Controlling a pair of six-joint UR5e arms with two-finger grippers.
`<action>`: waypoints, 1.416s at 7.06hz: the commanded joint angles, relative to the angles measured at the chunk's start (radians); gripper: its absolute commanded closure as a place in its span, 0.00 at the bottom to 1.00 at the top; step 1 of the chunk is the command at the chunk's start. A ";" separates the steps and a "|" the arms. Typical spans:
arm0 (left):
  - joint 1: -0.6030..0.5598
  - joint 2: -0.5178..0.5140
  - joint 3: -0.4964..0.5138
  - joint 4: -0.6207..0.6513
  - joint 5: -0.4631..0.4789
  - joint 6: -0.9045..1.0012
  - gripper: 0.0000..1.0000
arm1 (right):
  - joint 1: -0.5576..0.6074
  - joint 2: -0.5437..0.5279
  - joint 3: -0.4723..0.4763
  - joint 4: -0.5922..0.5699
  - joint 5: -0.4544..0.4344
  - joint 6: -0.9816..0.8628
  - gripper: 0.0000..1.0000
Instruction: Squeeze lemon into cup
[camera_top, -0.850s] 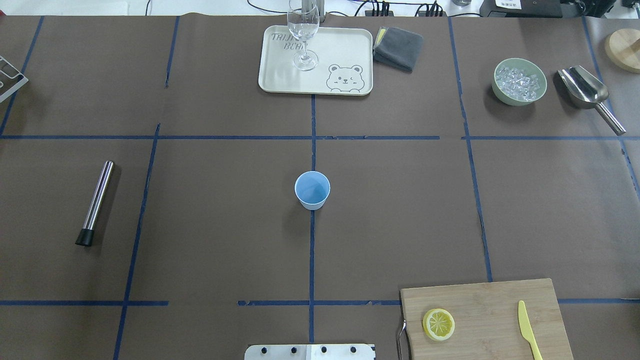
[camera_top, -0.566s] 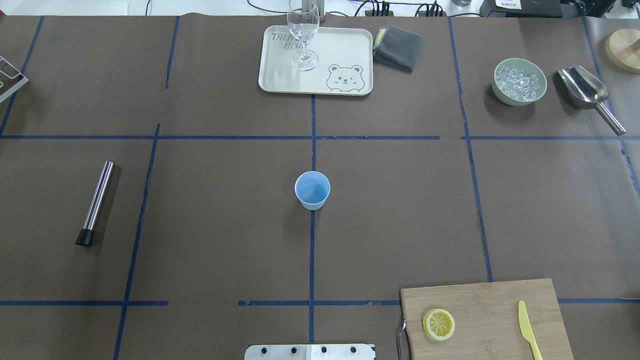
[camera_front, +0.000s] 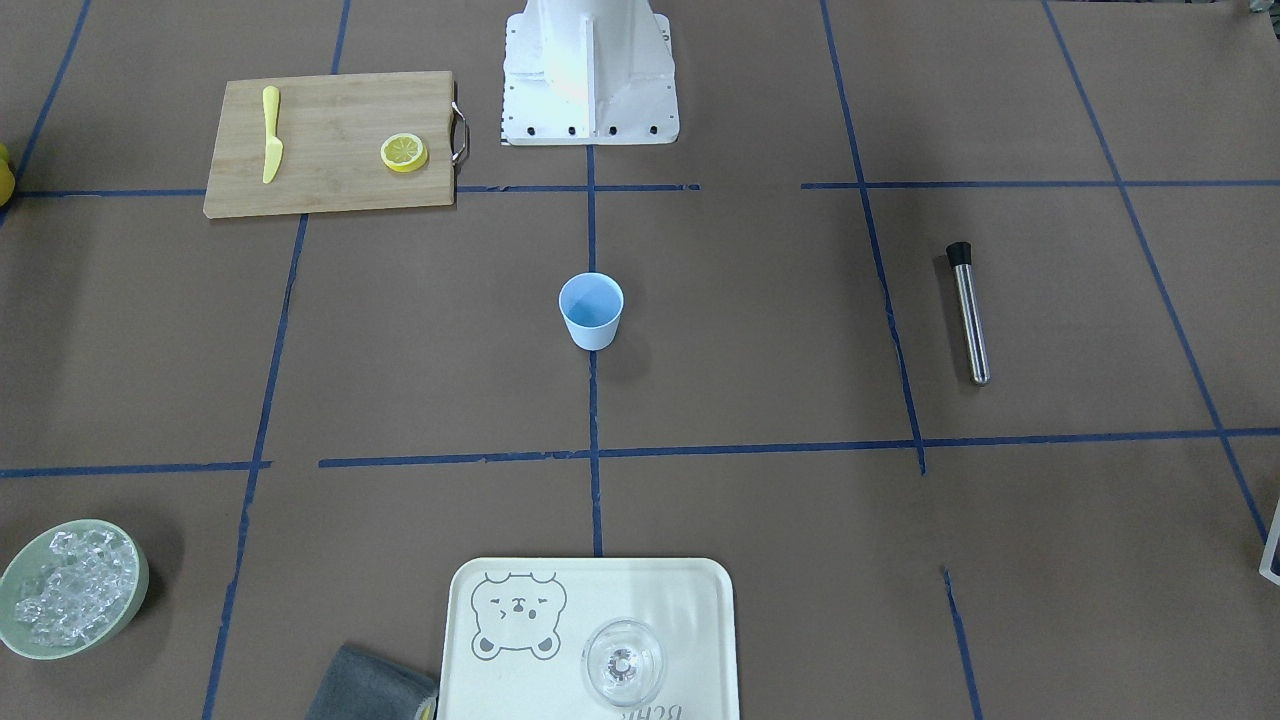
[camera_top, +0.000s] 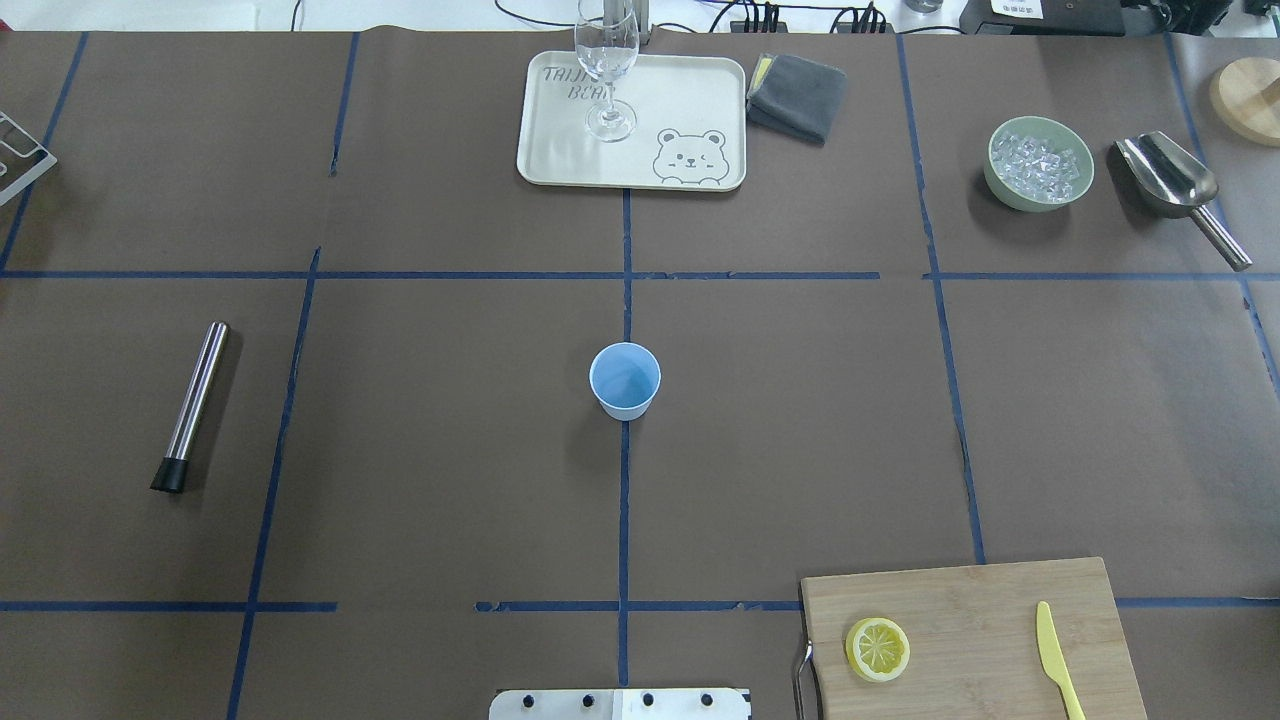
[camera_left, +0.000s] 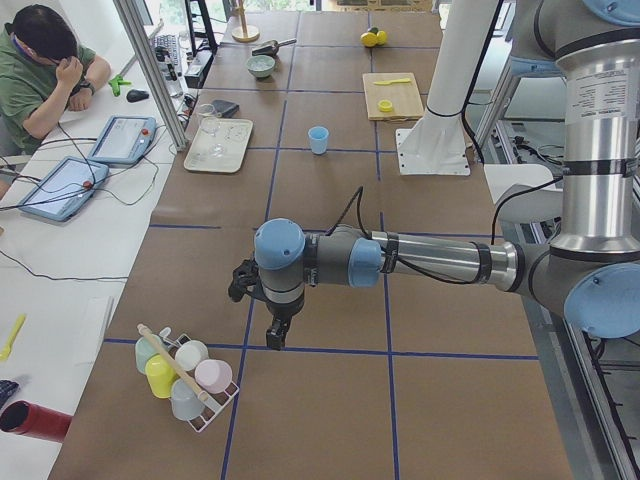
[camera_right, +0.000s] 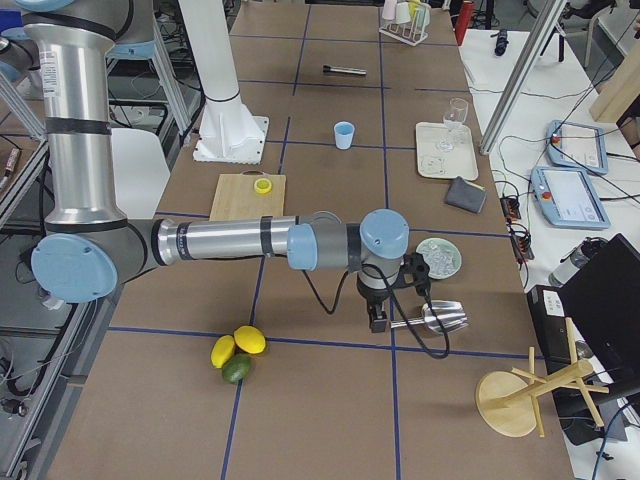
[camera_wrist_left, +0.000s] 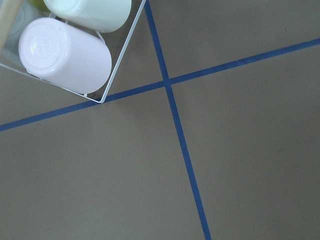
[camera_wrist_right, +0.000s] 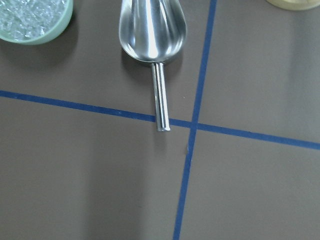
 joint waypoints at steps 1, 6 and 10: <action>0.001 -0.016 -0.028 -0.008 0.000 -0.002 0.00 | -0.127 0.050 0.032 0.006 0.011 0.194 0.00; 0.053 -0.099 -0.013 -0.060 0.010 -0.117 0.00 | -0.540 -0.082 0.450 0.267 -0.195 1.096 0.00; 0.081 -0.102 -0.014 -0.143 0.008 -0.214 0.00 | -1.034 -0.113 0.618 0.265 -0.612 1.474 0.00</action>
